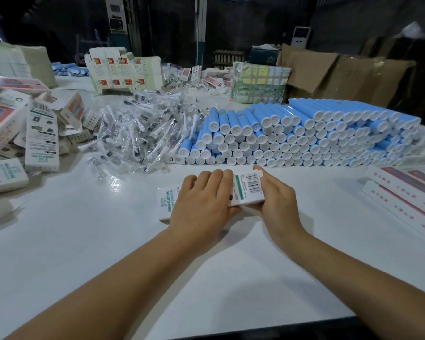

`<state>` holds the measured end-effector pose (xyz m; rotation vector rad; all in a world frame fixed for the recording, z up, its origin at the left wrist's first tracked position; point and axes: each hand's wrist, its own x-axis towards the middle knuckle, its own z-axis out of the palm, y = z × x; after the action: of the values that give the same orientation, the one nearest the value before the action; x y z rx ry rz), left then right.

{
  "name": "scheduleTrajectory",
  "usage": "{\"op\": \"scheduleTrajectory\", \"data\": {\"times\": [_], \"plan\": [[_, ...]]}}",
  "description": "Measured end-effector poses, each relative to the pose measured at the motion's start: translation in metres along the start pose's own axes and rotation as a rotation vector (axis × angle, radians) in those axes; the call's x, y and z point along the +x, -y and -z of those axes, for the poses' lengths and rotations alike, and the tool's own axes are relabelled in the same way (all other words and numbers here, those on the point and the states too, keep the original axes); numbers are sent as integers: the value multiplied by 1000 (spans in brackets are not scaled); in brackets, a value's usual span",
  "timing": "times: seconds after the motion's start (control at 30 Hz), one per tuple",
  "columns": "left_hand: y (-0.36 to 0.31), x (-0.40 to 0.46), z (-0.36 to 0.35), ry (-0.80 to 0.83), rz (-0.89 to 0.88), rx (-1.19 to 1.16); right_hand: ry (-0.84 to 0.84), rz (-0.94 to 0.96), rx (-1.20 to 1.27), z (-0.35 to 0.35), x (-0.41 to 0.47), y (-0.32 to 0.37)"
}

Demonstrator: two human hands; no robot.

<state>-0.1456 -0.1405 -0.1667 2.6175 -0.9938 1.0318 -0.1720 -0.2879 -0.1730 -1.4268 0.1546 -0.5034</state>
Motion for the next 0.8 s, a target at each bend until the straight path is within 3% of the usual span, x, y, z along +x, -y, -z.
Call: {"op": "scheduleTrajectory", "data": {"times": [0.27, 0.57, 0.8], "plan": [[0, 3, 4, 88, 86, -15, 139, -30, -61, -4, -2, 0], [4, 3, 3, 165, 138, 25, 85, 203, -484, -9, -14, 3], [4, 3, 5, 169, 120, 26, 85, 244, -524, -6, -13, 2]]}}
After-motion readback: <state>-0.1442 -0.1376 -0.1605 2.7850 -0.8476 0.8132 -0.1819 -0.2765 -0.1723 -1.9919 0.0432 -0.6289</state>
